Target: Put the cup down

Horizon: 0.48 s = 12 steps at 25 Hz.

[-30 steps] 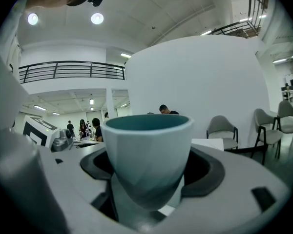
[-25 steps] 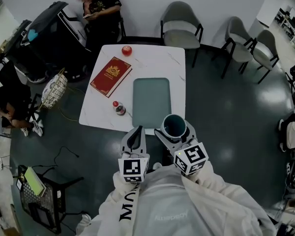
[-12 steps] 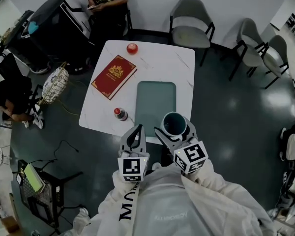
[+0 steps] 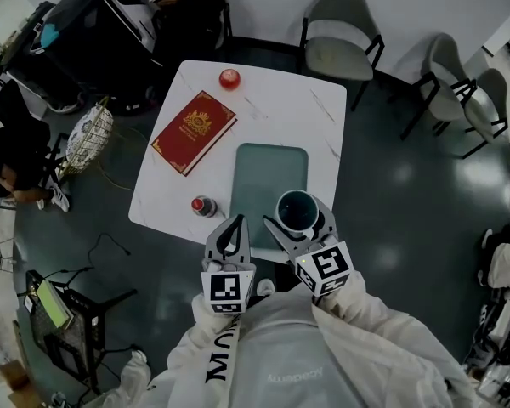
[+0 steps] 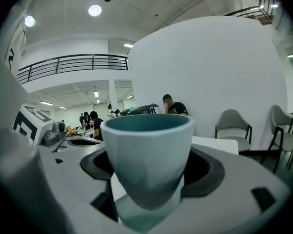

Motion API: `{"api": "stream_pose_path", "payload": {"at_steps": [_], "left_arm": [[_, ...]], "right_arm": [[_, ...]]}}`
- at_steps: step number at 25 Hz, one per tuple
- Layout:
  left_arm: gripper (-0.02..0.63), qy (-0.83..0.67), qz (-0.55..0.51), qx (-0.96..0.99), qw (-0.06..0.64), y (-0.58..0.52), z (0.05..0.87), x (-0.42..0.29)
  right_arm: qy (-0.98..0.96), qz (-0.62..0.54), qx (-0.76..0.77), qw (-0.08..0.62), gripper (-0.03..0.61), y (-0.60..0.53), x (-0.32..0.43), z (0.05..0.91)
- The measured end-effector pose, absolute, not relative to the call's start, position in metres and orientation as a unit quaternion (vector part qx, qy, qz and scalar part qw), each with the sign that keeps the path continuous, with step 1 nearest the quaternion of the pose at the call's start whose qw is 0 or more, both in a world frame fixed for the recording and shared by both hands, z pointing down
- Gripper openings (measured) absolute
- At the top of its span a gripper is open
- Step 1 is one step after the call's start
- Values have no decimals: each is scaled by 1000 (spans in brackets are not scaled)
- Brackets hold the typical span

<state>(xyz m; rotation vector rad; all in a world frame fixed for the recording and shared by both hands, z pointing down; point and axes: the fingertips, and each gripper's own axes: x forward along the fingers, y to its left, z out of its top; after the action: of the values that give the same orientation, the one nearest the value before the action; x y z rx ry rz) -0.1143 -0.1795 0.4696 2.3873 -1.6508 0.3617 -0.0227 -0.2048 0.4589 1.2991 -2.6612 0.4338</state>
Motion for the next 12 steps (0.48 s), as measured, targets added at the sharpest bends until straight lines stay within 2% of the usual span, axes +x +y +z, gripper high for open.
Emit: {"api": "stream_pose_path", "payload": {"at_steps": [12], "left_arm": [[12, -572, 139, 800, 117, -231, 498, -122]], "right_arm": [[-895, 129, 417, 92, 387, -268, -36, 492]]}}
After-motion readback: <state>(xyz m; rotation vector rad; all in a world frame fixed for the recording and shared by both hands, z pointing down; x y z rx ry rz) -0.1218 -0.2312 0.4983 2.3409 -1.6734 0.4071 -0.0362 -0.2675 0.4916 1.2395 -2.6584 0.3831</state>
